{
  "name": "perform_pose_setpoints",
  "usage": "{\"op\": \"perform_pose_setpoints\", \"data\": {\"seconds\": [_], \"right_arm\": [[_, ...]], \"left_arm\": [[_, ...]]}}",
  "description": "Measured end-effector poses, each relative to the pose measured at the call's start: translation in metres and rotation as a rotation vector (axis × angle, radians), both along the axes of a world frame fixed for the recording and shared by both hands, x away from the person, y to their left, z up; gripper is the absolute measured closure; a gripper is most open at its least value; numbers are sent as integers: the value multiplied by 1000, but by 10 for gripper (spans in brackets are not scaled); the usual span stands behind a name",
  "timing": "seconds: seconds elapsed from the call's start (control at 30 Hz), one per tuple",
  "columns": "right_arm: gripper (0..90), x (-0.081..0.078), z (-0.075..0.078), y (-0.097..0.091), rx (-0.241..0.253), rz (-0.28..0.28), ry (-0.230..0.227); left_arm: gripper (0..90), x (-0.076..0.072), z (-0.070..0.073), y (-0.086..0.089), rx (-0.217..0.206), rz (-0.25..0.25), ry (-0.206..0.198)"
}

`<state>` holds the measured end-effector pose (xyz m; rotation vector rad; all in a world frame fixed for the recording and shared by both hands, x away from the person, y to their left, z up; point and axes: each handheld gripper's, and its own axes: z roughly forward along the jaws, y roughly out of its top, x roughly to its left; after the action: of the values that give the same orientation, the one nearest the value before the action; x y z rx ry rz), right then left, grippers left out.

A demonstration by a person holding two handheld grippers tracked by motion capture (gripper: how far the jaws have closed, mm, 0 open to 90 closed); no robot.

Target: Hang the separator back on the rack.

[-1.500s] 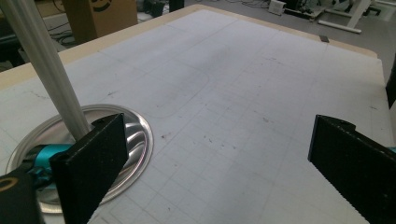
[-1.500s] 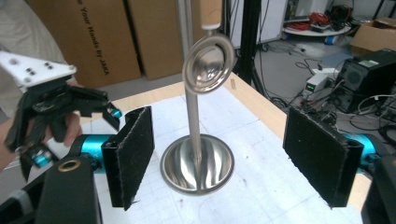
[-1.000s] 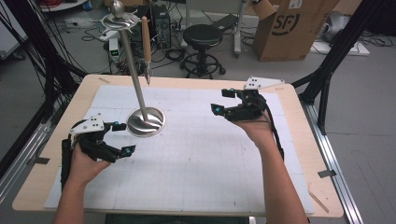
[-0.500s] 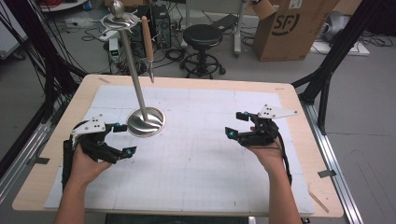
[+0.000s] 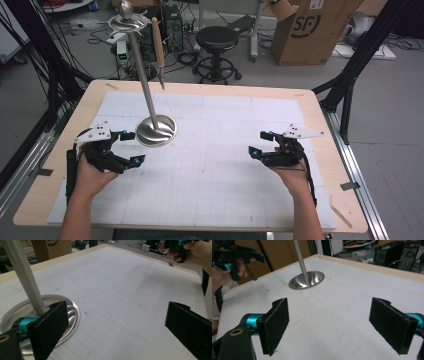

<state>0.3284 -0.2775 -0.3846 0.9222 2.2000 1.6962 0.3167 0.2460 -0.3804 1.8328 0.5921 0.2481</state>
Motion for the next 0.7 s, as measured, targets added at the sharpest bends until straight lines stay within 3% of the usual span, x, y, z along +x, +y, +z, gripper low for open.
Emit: {"op": "perform_pose_setpoints", "data": {"seconds": [0.13, 0.33, 0.7], "right_arm": [[157, -1, -5, -2, -12, -4, 12], [157, -6, -4, -1, -21, 1, -6], [157, -5, -5, 0, -26, 0, -7]], "left_arm": [[57, 2, -1, -2, -6, -6, 1], [57, 6, -3, -2, -20, 1, 4], [57, 4, -3, -3, -5, 13, 10]]}}
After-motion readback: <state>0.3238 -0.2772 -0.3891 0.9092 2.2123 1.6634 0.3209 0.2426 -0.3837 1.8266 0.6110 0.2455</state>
